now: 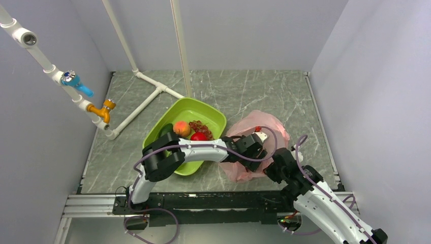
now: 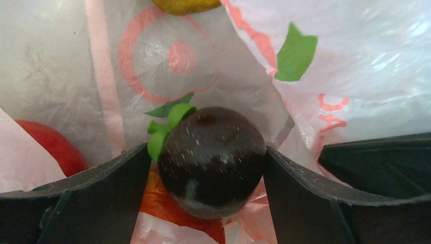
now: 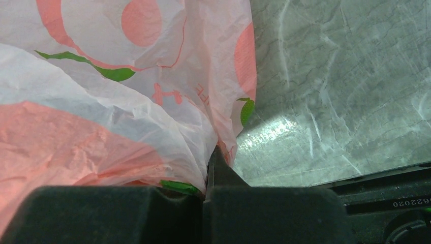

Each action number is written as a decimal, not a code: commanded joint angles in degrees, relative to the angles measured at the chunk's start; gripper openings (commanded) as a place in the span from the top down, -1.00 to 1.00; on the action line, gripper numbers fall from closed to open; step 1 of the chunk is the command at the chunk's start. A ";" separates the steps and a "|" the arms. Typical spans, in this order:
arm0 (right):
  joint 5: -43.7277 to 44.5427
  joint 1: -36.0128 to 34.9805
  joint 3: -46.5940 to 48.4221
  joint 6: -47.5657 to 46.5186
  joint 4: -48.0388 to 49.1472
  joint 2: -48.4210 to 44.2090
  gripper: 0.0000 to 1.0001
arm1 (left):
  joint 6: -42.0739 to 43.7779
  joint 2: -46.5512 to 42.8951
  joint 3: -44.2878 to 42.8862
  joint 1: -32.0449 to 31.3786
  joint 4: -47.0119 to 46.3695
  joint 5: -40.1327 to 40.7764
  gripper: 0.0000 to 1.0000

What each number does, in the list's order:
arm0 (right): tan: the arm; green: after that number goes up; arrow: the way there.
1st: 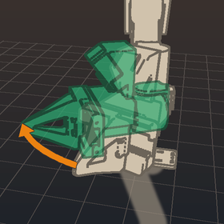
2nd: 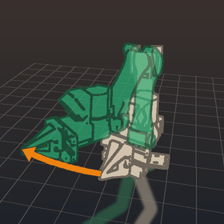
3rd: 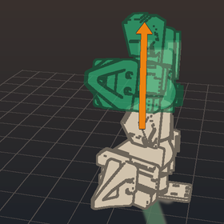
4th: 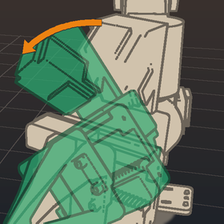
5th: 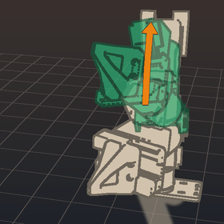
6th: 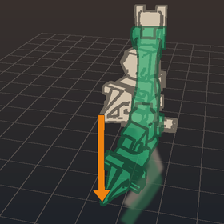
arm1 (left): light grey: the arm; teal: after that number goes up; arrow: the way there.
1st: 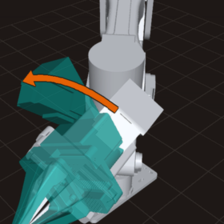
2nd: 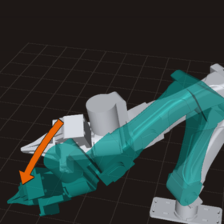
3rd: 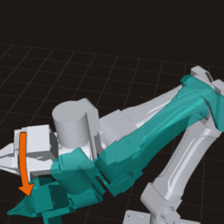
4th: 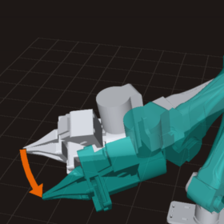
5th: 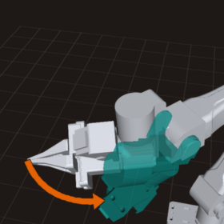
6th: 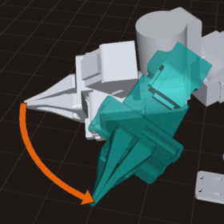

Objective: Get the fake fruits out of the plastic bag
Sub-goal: Take out the fake fruit from the plastic bag, then place the fake fruit in the bin, then take out the fake fruit from the plastic bag, then place the fake fruit in the bin.

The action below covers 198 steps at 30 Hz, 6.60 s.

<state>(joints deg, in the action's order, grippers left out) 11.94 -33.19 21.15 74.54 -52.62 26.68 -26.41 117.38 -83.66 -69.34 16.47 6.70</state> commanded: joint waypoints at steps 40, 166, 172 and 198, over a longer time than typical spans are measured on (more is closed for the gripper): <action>5.24 -0.22 4.17 -1.57 3.57 2.48 1.00 | -4.22 -51.68 23.86 14.55 7.73 10.49 0.22; 9.50 -0.23 8.29 -4.62 -0.92 -1.02 1.00 | -5.81 -35.08 22.22 3.60 -19.09 -9.47 0.33; 9.95 -0.24 8.41 -4.14 -0.49 -0.74 1.00 | -1.23 -48.42 24.96 3.65 -7.15 3.31 0.32; 9.18 -0.23 8.78 -5.19 -0.65 -0.89 1.00 | -7.63 -32.96 18.82 36.98 9.70 -5.97 0.08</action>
<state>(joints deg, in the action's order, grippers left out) 20.49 -33.19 28.21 70.24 -53.52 26.87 -34.74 75.20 -54.72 -33.30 21.56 5.69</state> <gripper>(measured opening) 0.007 0.537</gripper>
